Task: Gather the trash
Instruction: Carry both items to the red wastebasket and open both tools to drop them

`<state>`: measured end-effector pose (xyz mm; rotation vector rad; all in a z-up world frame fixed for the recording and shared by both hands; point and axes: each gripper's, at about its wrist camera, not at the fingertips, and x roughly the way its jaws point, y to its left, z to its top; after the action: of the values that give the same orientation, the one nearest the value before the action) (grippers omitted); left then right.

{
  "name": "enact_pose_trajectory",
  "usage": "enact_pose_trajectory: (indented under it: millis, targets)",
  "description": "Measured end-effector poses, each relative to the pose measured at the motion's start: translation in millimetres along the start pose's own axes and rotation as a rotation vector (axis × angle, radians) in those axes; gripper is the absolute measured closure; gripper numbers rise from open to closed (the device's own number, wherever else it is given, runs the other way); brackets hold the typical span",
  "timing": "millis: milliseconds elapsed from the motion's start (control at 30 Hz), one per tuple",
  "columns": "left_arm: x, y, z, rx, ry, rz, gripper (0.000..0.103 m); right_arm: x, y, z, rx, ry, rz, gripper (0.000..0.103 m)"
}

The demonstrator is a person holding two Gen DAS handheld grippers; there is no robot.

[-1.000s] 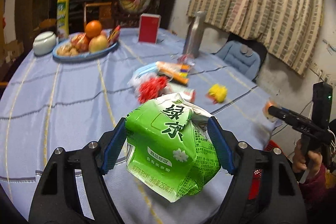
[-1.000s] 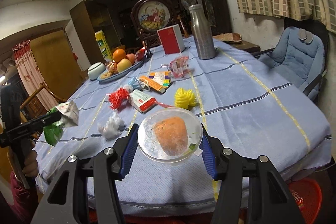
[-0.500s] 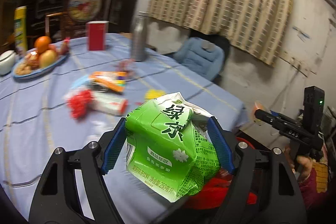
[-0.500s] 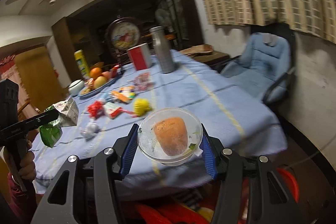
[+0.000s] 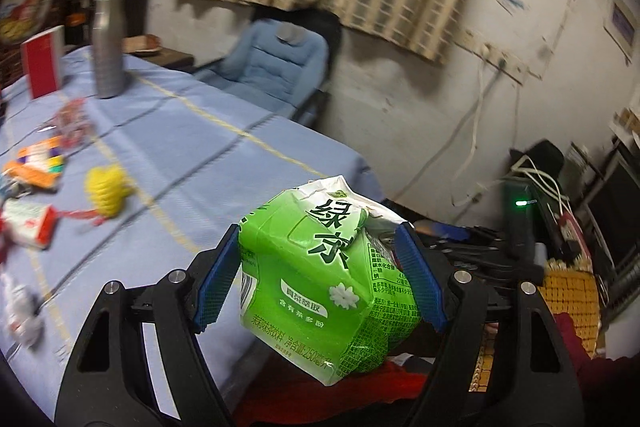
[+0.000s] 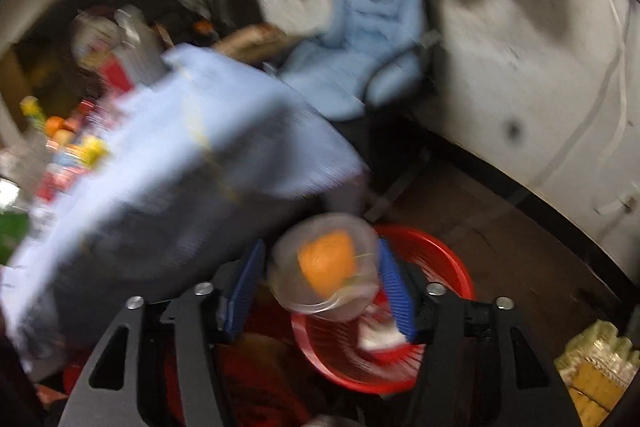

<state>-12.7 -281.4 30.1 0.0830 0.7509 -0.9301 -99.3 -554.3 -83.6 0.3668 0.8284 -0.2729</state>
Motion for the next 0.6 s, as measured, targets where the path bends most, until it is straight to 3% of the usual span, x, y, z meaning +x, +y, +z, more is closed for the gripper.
enact_pose_trajectory:
  millis: [33,100,267,600]
  targets:
    - [5.6,-5.4,0.6,0.014,0.011,-0.009,0.028,0.8,-10.4,-0.1,0.045,-0.003,0.024,0.027]
    - [18.8,-19.1,3.8,0.046,0.034,-0.027,0.028,-1.8,-25.5,2.6,0.106,-0.016,0.074,0.026]
    - [57.7,-56.2,11.5,0.116,0.096,-0.097,0.028,-16.7,-54.2,4.0,0.174,-0.101,0.037,0.019]
    - [150.9,-125.1,19.5,0.232,0.230,-0.195,0.028,-26.0,-94.0,6.4,0.273,-0.152,0.019,0.019]
